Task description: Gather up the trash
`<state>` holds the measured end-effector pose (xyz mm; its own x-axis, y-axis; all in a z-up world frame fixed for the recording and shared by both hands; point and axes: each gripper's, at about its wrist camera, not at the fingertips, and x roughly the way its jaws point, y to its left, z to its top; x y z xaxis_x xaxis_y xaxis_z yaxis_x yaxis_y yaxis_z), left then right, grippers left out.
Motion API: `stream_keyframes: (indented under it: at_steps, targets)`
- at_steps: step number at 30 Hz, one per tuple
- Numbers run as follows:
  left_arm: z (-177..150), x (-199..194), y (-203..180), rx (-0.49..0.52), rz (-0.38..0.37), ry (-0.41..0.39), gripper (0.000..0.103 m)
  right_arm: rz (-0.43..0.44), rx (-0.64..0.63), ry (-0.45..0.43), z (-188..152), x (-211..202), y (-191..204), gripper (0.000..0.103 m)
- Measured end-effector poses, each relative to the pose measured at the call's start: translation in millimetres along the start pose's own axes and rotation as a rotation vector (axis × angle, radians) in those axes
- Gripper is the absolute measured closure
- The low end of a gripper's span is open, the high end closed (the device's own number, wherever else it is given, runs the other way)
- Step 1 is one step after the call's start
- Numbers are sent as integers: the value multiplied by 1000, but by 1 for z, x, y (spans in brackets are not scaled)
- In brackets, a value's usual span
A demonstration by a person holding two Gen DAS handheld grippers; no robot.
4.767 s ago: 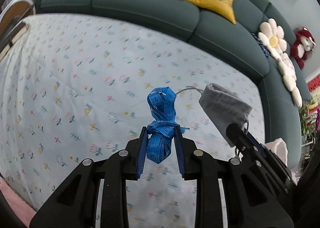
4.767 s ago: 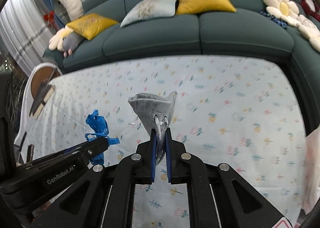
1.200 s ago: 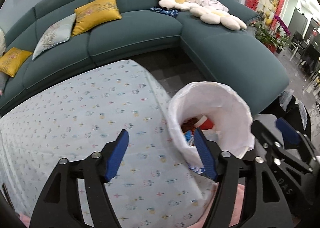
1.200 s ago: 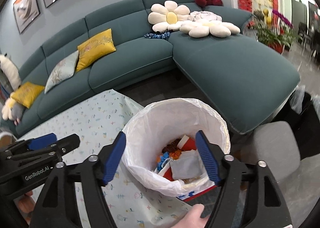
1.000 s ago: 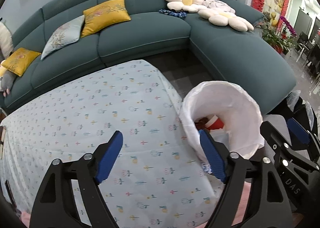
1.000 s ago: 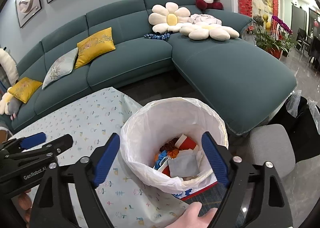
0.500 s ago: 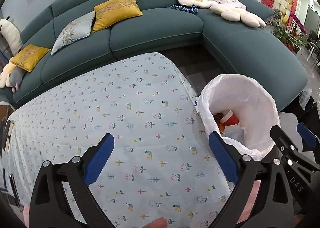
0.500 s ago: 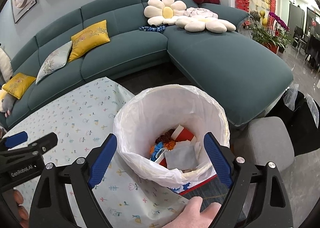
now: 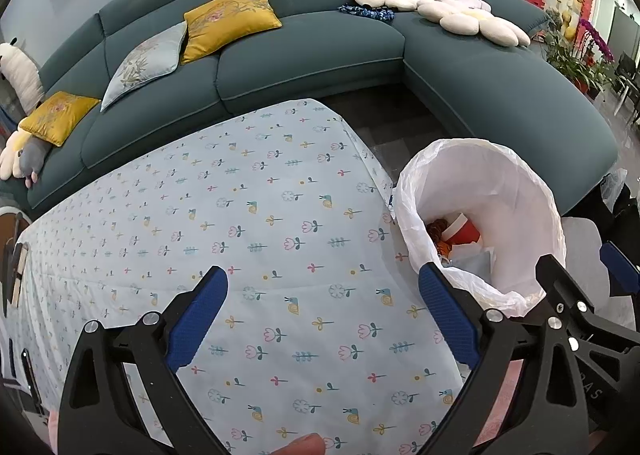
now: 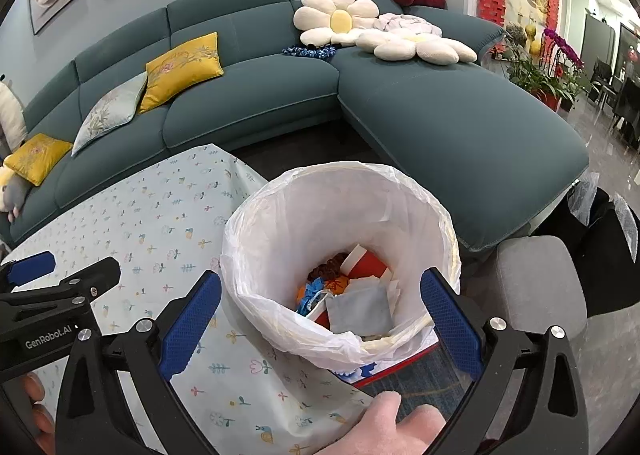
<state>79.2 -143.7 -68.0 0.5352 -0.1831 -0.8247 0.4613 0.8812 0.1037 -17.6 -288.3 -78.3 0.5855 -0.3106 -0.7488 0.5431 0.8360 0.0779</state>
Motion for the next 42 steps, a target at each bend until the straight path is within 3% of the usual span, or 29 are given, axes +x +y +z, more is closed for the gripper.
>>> stream_keyframes:
  at_steps: [42]
  targets:
    - [-4,-1,-9,-5,4,-8,11,-4,4,9,-6,4,-7,7]
